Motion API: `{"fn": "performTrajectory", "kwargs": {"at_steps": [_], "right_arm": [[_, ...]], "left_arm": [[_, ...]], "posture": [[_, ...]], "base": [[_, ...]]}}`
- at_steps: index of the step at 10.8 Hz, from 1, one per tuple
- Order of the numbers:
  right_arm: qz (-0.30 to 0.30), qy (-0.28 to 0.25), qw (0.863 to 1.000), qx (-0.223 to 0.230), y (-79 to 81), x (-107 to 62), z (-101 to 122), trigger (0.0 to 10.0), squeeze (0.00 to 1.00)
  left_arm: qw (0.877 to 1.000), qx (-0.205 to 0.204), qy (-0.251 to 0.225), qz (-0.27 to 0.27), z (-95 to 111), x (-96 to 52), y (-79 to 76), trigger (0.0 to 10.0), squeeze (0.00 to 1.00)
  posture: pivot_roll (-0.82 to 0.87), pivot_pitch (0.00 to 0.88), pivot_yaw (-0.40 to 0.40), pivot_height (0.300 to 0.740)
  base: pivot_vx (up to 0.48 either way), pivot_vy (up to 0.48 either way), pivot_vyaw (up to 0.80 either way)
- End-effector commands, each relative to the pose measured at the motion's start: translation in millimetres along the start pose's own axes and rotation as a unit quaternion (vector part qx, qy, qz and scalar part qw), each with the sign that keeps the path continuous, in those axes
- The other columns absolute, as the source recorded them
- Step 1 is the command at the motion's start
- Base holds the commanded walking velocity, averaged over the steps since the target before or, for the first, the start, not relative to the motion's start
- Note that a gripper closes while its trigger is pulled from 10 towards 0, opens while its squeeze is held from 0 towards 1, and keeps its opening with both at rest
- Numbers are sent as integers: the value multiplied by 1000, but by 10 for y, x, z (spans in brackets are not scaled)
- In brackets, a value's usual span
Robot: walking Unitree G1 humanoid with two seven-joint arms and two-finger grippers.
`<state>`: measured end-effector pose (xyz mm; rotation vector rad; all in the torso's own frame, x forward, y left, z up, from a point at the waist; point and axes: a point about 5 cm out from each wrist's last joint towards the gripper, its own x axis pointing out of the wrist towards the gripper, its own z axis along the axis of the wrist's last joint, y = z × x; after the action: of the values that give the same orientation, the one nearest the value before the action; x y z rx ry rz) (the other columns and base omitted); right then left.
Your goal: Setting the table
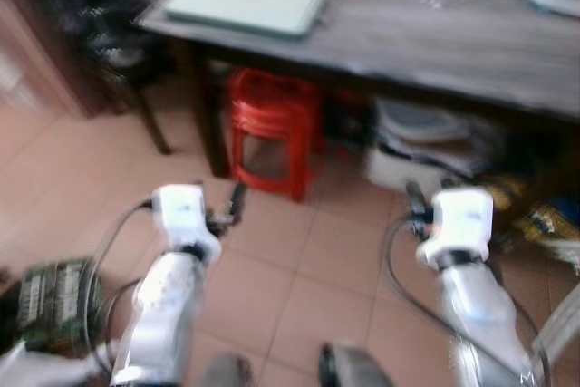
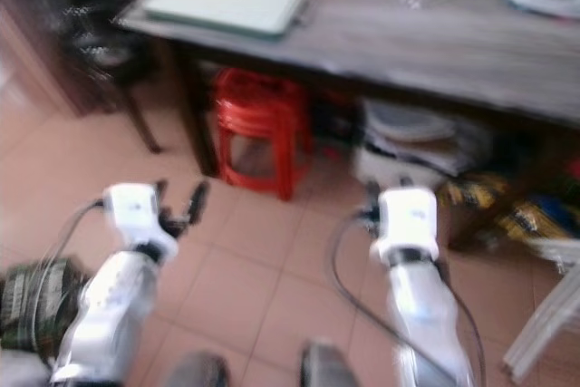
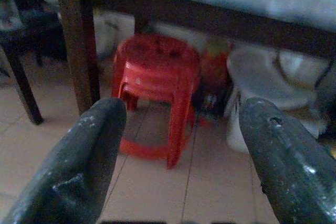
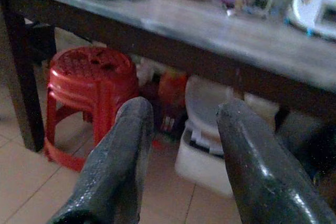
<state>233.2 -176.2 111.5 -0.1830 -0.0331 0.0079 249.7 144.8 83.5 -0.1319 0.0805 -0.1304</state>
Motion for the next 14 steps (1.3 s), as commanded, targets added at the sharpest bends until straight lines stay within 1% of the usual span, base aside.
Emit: {"fn": "performTrajectory", "kwargs": {"at_steps": [1, 2, 3, 4, 5, 6, 7, 8, 9, 10, 11, 12, 14], "right_arm": [[-11, 4, 1000, -7, -67, -18, -16, 10000, 0], [-15, 8, 1000, -7, -71, -42, -36, 10000, 0], [-22, 6, 1000, -10, -84, -87, -22, 10000, 0], [-45, 6, 999, -9, -164, -64, -16, 10000, 0], [-23, 1, 1000, -11, -116, -31, 26, 10000, 0], [-17, 0, 1000, -13, -100, -28, 40, 10000, 0], [3, 2, 1000, -12, -58, -85, 45, 10000, 0], [2, 5, 1000, -11, -59, -125, 38, 10000, 0], [3, 5, 1000, -13, -42, -153, 53, 10000, 0], [13, -8, 1000, -19, 2, -119, 111, 10000, 0], [12, -11, 1000, -17, 11, -96, 129, 10000, 0], [11, -14, 1000, -16, 13, -65, 148, 10000, 0], [6, -16, 1000, -17, 2, -33, 150, 10000, 0]], "left_arm": [[1000, -6, 0, -3, -6, -12, -21, 10000, 0], [1000, -5, 7, 5, -41, -56, 11, 10000, 0], [1000, -5, 3, 29, -21, -122, 109, 10000, 0], [999, 0, -11, 52, 22, -91, 197, 10000, 0], [1000, 1, -8, 23, 24, -45, 107, 10000, 0], [1000, 2, -8, 13, 31, -41, 81, 10000, 0], [1000, -2, -3, -6, 18, -72, 10, 10000, 0], [1000, -10, 0, 0, 12, -102, 9, 10000, 0], [1000, -27, -1, 0, 20, -123, -24, 10000, 0], [1000, -20, -6, -15, 52, -115, -65, 10000, 0], [1000, -17, -7, -20, 64, -110, -71, 10000, 0], [999, -22, -7, -25, 101, -84, -70, 10000, 0], [999, -14, -13, -34, 148, -53, -98, 10000, 0]], "posture": [[-96, 122, 63, 740], [-95, 116, 77, 740], [-92, 99, 80, 740], [-79, 106, 63, 740], [-82, 132, 49, 740], [-81, 138, 48, 740], [-88, 185, 32, 740], [-87, 190, 34, 740], [-82, 201, 37, 740], [-78, 205, 42, 740], [-74, 208, 46, 740], [-68, 210, 54, 740], [-67, 203, 60, 740]], "base": [[0, 0, -800], [0, 0, -800], [0, 0, -800], [0, 0, -800], [0, 0, -800], [0, 0, -800], [0, 0, 0], [0, 0, 0], [0, -292, 0], [0, -285, 0], [0, -285, 0], [0, -285, 0], [0, -268, 0]]}}
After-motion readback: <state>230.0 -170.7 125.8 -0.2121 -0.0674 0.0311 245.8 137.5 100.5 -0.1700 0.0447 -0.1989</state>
